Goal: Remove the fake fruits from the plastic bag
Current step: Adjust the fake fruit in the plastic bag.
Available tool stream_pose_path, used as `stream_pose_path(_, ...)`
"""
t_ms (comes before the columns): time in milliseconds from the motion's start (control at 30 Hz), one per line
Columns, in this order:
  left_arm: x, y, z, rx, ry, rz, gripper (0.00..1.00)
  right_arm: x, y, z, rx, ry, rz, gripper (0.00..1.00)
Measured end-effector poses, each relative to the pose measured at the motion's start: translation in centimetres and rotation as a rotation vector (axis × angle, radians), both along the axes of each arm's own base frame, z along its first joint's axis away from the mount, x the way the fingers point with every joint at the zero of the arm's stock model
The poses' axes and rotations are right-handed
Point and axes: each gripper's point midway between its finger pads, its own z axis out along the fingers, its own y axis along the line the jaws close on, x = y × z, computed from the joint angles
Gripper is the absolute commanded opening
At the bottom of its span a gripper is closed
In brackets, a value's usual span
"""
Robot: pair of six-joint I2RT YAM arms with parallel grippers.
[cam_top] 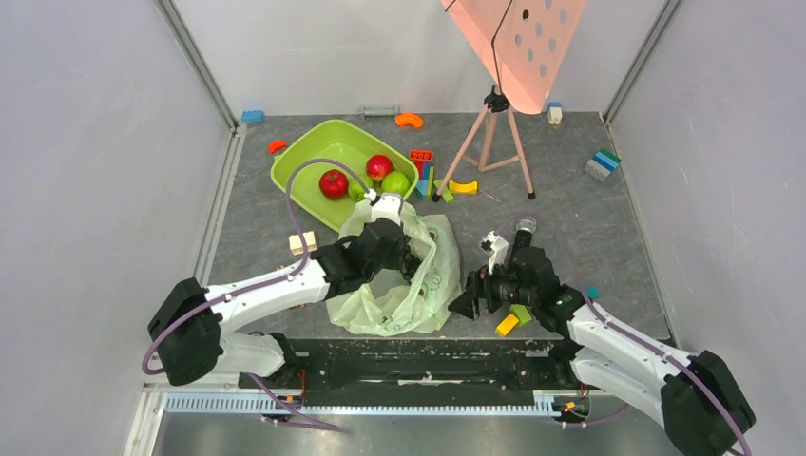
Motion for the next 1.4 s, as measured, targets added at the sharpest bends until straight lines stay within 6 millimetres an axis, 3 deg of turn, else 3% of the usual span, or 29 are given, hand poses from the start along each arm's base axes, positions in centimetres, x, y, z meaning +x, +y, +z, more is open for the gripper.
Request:
stream_pose_path(200, 0.0, 0.3, -0.7, 0.032, 0.01, 0.004, 0.27, -1.9, 2.7, -0.9, -0.01, 0.005, 0.103, 0.95)
stream_pose_path(300, 0.0, 0.4, -1.0, 0.04, 0.015, 0.005, 0.27, -2.5, 3.6, -2.5, -0.074, 0.03, 0.114, 0.89)
stream_pose_path(333, 0.0, 0.4, -1.0, 0.04, 0.015, 0.005, 0.27, -2.2, 3.7, -3.0, -0.105, 0.034, 0.098, 0.82)
stream_pose_path(467, 0.0, 0.4, -1.0, 0.04, 0.016, 0.004, 0.27, 0.1, 3.6, -4.1, -0.193, 0.016, -0.026, 0.16)
stream_pose_path(533, 0.0, 0.4, -1.0, 0.04, 0.015, 0.005, 0.27, 1.3, 2.9, -4.5, -0.226, 0.003, -0.103, 0.0)
stream_pose_path(733, 0.0, 1.1, -1.2, 0.055, 0.021, 0.02, 0.28, 3.3, -0.3, -5.3, -0.345, -0.034, -0.297, 0.0)
stream_pose_path(967, -0.2, 3.9, -2.1, 0.081, 0.023, 0.07, 0.37, 4.0, -3.9, -4.4, -0.455, -0.09, -0.408, 0.0)
stream_pose_path(1100, -0.3, 4.8, -2.7, 0.095, 0.035, 0.087, 0.42, 3.8, -4.7, -4.4, -0.482, -0.093, -0.419, 0.0)
stream_pose_path(1167, -0.2, 4.9, -2.8, 0.097, 0.037, 0.091, 0.51, 3.8, -4.9, -4.4, -0.488, -0.096, -0.424, 0.0)
stream_pose_path(1400, -0.2, 5.1, -2.8, 0.098, 0.039, 0.094, 0.53, 3.7, -5.1, -4.4, -0.498, -0.098, -0.421, 0.0)
